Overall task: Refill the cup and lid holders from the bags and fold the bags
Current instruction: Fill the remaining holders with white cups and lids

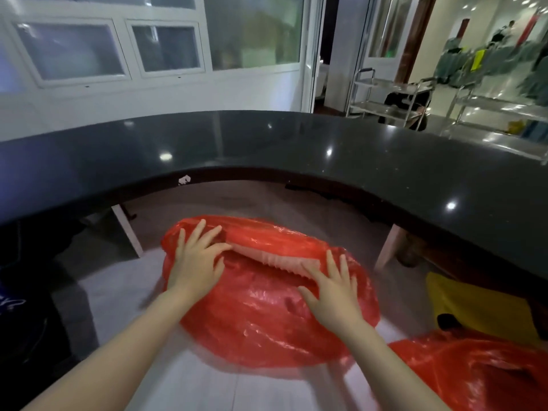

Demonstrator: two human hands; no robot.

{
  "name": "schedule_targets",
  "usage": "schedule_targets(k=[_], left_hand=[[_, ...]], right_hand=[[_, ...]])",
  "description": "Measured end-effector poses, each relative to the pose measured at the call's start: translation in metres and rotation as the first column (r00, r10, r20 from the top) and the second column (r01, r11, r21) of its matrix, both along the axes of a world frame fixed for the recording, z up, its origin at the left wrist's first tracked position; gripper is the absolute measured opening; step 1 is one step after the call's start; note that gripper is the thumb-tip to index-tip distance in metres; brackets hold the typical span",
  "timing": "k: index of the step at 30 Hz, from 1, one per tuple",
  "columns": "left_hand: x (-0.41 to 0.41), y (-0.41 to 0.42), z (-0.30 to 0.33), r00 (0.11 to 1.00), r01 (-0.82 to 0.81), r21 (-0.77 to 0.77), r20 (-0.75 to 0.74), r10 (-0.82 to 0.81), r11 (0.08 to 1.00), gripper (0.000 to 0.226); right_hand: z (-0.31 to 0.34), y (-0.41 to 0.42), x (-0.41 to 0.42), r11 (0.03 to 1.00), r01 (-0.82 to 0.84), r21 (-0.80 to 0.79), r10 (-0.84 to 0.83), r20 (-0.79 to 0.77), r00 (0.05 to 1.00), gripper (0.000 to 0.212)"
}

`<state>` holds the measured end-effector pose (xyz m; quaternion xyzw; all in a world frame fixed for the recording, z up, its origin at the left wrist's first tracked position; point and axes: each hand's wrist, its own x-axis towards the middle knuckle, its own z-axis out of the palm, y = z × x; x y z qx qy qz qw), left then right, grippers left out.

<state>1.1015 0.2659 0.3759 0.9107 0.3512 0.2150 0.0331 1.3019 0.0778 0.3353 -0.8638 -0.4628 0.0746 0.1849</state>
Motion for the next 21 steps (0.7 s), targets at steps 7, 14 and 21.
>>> schedule_targets(k=[7,14,21], left_hand=[[0.003,0.033,-0.002,0.996,0.001,0.188,-0.088,0.015,0.982,0.041],[0.013,0.088,-0.009,0.930,0.003,-0.098,-0.364,-0.038,0.995,0.079],[0.025,0.122,-0.037,0.889,-0.010,-0.315,-0.437,-0.136,0.949,0.103]], right_hand=[[-0.005,0.044,0.030,0.997,0.038,-0.064,-0.039,-0.024,0.999,0.088],[0.010,0.094,0.054,0.975,0.059,-0.212,-0.048,0.054,0.997,0.101],[0.008,0.126,0.076,0.958,-0.020,-0.286,-0.017,-0.125,0.992,0.112]])
